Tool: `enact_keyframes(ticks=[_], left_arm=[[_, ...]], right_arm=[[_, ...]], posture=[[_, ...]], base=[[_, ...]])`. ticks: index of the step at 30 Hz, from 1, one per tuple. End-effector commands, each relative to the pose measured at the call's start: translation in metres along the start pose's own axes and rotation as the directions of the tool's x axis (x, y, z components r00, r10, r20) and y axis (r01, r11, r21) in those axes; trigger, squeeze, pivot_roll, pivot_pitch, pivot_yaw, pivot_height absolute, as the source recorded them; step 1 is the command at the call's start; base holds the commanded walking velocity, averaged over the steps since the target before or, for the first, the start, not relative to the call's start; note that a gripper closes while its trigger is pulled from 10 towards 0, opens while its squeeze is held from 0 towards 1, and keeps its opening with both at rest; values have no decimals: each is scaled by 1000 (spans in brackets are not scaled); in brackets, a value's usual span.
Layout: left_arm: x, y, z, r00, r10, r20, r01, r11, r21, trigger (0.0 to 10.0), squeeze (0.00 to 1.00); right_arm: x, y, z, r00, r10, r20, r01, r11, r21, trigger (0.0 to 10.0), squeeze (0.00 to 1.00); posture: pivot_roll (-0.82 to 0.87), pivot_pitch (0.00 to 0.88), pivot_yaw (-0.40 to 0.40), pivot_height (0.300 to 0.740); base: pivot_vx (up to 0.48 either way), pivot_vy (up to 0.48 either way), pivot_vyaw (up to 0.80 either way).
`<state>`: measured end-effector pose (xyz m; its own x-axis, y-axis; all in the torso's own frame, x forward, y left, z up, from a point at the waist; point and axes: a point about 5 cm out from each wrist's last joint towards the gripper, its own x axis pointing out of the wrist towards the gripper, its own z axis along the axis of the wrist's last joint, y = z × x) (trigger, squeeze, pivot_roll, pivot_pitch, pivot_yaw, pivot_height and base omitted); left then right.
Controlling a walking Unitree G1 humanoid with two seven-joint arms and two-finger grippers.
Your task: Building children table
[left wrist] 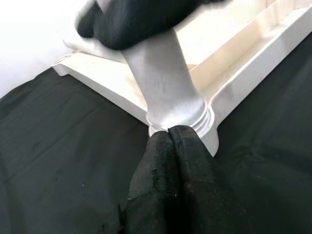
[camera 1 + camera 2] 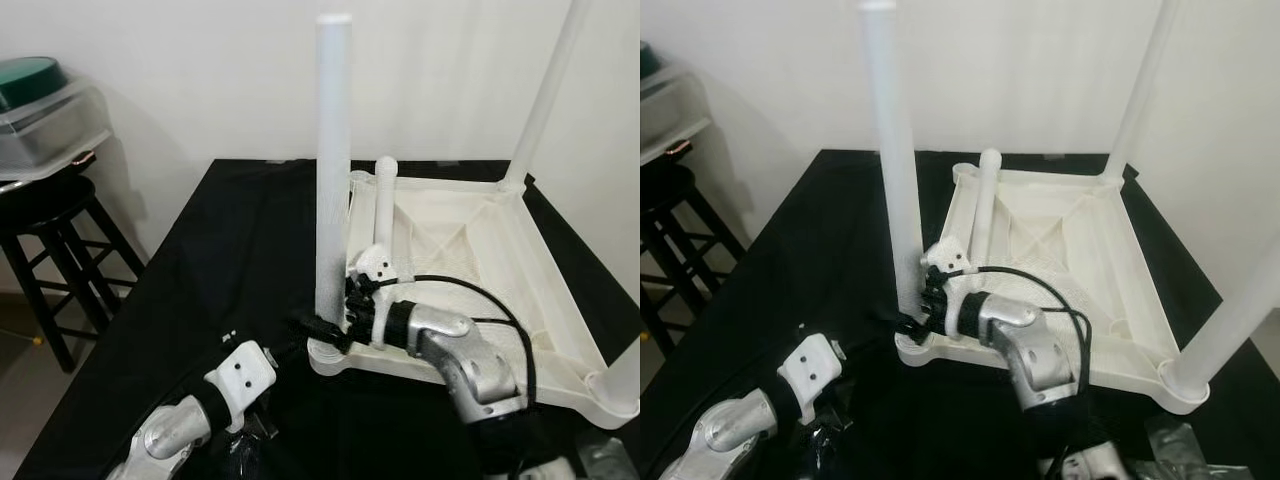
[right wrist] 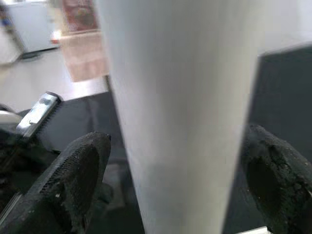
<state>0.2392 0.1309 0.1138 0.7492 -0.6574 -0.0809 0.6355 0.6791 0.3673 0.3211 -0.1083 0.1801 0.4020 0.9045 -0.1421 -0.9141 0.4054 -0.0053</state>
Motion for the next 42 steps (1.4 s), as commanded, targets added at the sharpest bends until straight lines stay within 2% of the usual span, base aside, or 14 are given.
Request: enact_keyframes(ticks=[1,6,15,16,18,19,27,31,32,34,36,38,39,42], left_arm=[[-1,-1,0,1000,0,-6,0,1000,0,10000,0],[-1,-2,0,1000,-4,-7,4,1000,-1,10000,0],[-1,-3,-1,1000,-5,-9,5,1000,-3,10000,0],[-1,-4,-1,1000,-5,-10,5,1000,-3,10000,0],[-2,-4,-1,1000,-6,-11,6,1000,-3,10000,0],[-2,-5,-2,1000,-6,-11,6,1000,-4,10000,0],[-2,-6,-2,1000,-8,-10,8,1000,-8,10000,0],[-2,-7,-2,1000,-7,-9,7,1000,-9,10000,0],[-2,-7,-2,1000,-7,-8,7,1000,-9,10000,0],[-3,-8,-1,1000,-7,-7,7,1000,-8,10000,0],[-4,-8,-1,1000,-4,-7,4,1000,-9,10000,0],[-4,-8,-1,1000,-4,-8,4,1000,-9,10000,0],[-5,-7,-1,1000,-2,-8,2,1000,-9,10000,0],[-5,-6,-1,1000,-6,-11,6,1000,-7,10000,0]], right_arm=[[-4,-10,10,997,71,28,-71,997,-11,10000,0],[-13,-35,26,994,104,20,-103,994,-31,10000,0],[-14,-46,34,987,163,5,-163,986,-30,10000,0],[-14,-49,34,986,167,2,-167,986,-27,7216,0],[-14,-51,33,986,168,1,-168,985,-24,7216,0],[-14,-52,33,986,167,11,-167,986,-16,0,0],[-23,-52,29,986,155,56,-154,988,-21,0,0],[-26,-54,19,998,40,54,-39,999,-22,0,0],[-25,-45,0,998,-59,5,59,998,-13,0,0],[-25,-40,-7,995,-95,-10,95,995,-7,0,0],[-16,-19,-29,970,-240,-49,243,967,77,0,0],[-15,-15,-33,960,-275,-60,280,955,97,0,0],[-7,0,-49,869,-487,-83,494,858,139,0,0],[5,18,-54,840,-535,-90,542,837,80,0,0]], posture=[[-31,0,-9,740],[-25,0,-8,740],[-19,0,-8,740],[-19,0,-8,740],[-18,0,-6,740],[-18,0,-7,740],[-25,0,-6,740],[-31,0,-10,740],[-31,0,-30,740],[-33,0,-32,740],[-32,0,-35,740],[-32,0,-35,740],[-43,12,-27,740],[-34,14,-19,740]], base=[[0,0,0],[0,0,0],[0,0,0],[0,0,0],[0,0,0],[0,0,0],[0,0,0],[0,0,0],[0,0,0],[0,0,0],[0,0,0],[0,0,0],[0,0,0],[0,0,0]])
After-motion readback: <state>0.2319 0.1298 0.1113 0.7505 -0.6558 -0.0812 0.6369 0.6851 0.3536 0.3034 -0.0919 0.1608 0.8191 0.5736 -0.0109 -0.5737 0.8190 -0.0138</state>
